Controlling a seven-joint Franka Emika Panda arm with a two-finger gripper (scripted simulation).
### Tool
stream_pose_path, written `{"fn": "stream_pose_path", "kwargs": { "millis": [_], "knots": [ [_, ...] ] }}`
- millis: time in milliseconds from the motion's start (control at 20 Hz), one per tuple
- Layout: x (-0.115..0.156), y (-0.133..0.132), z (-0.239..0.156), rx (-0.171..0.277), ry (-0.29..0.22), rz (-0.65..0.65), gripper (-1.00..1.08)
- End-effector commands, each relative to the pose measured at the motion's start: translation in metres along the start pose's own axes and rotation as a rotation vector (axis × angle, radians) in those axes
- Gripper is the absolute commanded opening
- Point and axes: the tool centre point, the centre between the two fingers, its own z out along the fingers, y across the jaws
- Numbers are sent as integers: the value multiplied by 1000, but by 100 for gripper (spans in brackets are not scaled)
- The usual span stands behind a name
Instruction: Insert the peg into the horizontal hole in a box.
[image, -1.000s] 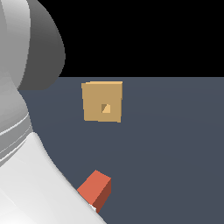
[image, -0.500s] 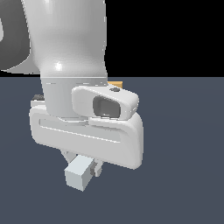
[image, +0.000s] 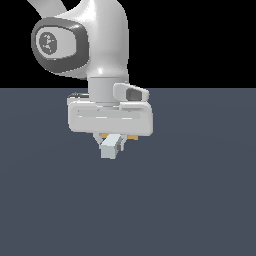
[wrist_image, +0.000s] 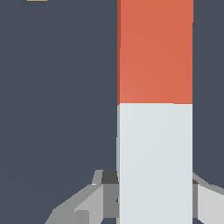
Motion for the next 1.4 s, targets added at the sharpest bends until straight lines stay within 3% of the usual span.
{"fn": "stream_pose_path", "kwargs": {
  "millis": [0,850,1350],
  "knots": [
    [16,-3,-3,-2,0,-24,-100],
    [35,-7,-3,2,0,-43,-100],
    [97,-9,-5,-1,1,-45,-100]
  ]
}}
